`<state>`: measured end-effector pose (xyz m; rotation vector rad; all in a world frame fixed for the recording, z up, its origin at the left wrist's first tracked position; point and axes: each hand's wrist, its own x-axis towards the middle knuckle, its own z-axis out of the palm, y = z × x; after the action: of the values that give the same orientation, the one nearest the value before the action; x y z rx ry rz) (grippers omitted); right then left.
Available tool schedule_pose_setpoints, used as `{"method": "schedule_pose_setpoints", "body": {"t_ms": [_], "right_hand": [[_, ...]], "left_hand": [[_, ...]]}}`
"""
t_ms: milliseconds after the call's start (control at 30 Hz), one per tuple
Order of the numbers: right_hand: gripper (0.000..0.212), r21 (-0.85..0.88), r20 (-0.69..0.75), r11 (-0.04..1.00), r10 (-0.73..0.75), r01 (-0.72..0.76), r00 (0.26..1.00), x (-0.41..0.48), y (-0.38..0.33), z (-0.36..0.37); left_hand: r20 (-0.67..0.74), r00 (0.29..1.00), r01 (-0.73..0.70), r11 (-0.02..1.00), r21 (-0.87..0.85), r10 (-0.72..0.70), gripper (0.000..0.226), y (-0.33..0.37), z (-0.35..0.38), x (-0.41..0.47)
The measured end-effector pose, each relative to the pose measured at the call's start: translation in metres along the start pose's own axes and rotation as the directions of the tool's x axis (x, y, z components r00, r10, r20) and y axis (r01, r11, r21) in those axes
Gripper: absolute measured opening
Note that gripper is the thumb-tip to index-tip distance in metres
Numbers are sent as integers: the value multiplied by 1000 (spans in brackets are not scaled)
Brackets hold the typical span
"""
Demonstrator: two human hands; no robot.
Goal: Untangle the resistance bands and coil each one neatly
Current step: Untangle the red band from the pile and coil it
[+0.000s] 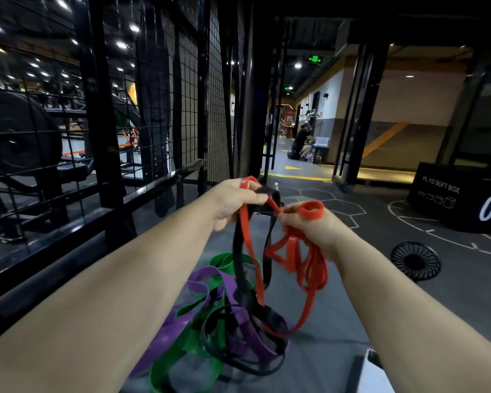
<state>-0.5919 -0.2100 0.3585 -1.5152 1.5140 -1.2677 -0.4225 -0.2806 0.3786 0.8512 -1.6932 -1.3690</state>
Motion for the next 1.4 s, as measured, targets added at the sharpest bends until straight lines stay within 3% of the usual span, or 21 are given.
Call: {"method": "schedule_pose_setpoints", "body": {"t_ms": [133,167,267,367,433,533,633,733,867,967,1067,1167,1267,1400], "right_hand": [[26,-52,-111,997,-67,62,992,8,0,-19],[28,-64,-113,995,-78,71,991,9,-1,-22],[23,-51,-135,996,-84,78,987,9,-1,-24],[13,-7,-183,994,-106,107,977,7,-2,-24],[9,4,-215,993,-117,121,970,8,-1,-25],[10,73,-245,988,-113,135,963,9,-2,-29],[17,202,-329,973,-42,114,943,8,-8,-37],[22,290,-390,945,-26,149,921,9,-15,-49],[24,270,-378,945,-73,185,923,7,-27,-57],[19,288,-367,939,-73,188,927,9,-37,-58],[22,244,-358,948,-108,205,927,11,-49,-57],[27,196,-380,955,-134,221,915,14,-66,-61],[23,163,-413,963,-131,215,901,12,-85,-70],[14,213,-453,945,-128,247,882,9,-103,-84]], "left_hand": [[67,992,93,977,192,-108,27,-6,-9,-2],[31,992,109,966,233,-119,17,-7,-9,-3],[-94,992,114,941,320,-88,56,-11,-8,-2],[-93,996,51,880,473,-8,12,-12,-4,-1],[-146,989,52,831,553,35,19,-12,-4,1],[-254,967,100,859,502,36,26,-20,-11,7],[-384,921,204,926,317,-72,32,-30,-22,9],[-316,911,280,960,-2,-266,39,-40,-30,5],[-238,911,313,941,-128,-335,24,-45,-29,2],[-88,928,346,926,-150,-361,9,-50,-18,-3],[79,946,323,933,-156,-315,46,-57,-1,-4],[180,953,250,968,-22,-242,75,-70,19,-5],[278,921,222,953,205,-275,94,-94,42,-6],[361,884,64,842,535,-297,94,-119,77,-17]]}}
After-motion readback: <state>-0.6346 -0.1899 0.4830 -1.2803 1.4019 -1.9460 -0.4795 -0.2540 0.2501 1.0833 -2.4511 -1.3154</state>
